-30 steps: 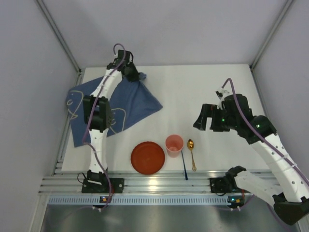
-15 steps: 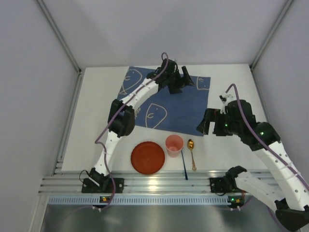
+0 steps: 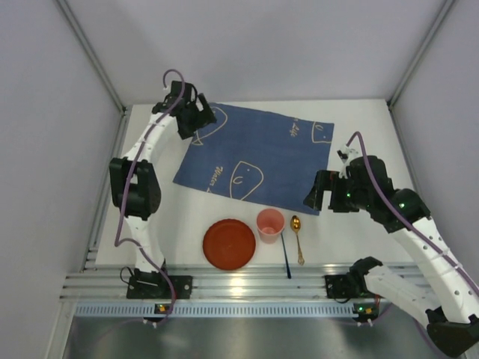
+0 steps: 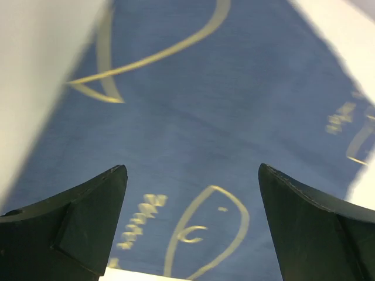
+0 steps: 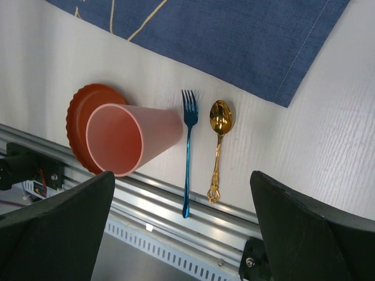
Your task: Set the dinner table for one person
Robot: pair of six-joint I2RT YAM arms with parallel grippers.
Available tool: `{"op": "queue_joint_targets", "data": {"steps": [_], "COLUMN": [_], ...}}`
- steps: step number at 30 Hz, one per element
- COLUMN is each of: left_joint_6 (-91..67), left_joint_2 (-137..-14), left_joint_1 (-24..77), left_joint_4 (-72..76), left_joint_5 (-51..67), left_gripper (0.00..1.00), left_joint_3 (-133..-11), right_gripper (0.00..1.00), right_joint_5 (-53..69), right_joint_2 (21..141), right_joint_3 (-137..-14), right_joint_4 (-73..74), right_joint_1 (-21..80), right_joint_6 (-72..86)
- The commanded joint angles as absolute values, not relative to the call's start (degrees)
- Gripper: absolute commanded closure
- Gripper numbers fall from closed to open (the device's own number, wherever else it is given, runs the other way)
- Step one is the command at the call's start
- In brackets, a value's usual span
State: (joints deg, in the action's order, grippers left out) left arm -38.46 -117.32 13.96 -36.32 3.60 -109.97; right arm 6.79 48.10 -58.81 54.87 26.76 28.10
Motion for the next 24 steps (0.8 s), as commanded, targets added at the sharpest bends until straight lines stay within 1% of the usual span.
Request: {"op": "queue_joint_targets", "data": {"steps": [1, 5, 10, 13, 15, 19, 20, 22, 23, 24], "left_joint_6": [-31.3, -29.71, -30.76, -30.76, -30.32, -30.06, -30.23, -30.5, -30.59, -30.59], "left_joint_2": [-116.37, -117.69, -115.84, -116.45, -117.33, -118.47, -118.48, -118.13, -117.52, -117.07], "left_joint_1": [11.52, 11.51, 11.51, 11.51, 11.51, 11.51, 11.51, 11.51, 11.51, 11.6], "left_joint_4": [-40.43, -42.18, -40.61, -41.31, -41.57, -41.48, -41.31, -41.05, -40.96, -40.96], "left_joint_5": [-1.77, -2.27, -4.57, -5.89, -6.15, -5.54, -5.36, -4.66, -4.31, -3.96], "left_gripper": [0.01, 0.01, 0.01, 0.01, 0.07, 0.42, 0.56, 0.67, 0.76, 0.78], "left_joint_3": [-100.31, -95.72, -88.78, -87.81, -87.11, -85.26, -84.3, -83.32, -82.45, -82.01], "right_gripper": [0.0, 0.0, 0.0, 0.0, 0.0, 0.0, 0.0, 0.0, 0.0, 0.0], "right_joint_5": [6.5, 6.68, 6.94, 7.29, 7.29, 6.94, 6.86, 6.68, 6.68, 6.77], "right_joint_2": [48.16, 48.95, 48.96, 48.78, 48.6, 47.9, 47.73, 47.29, 47.02, 46.85], "right_joint_3": [-59.06, -59.06, -58.62, -58.36, -58.18, -58.01, -57.92, -57.66, -57.4, -57.13], "right_joint_4": [53.09, 52.91, 52.65, 52.73, 52.82, 53.35, 53.44, 53.44, 53.44, 53.35], "right_joint_1": [26.72, 26.72, 26.72, 26.72, 26.72, 26.72, 26.63, 26.72, 26.72, 26.72], "right_joint_6": [27.51, 27.25, 27.33, 27.25, 27.16, 26.89, 26.63, 26.72, 26.54, 26.54]}}
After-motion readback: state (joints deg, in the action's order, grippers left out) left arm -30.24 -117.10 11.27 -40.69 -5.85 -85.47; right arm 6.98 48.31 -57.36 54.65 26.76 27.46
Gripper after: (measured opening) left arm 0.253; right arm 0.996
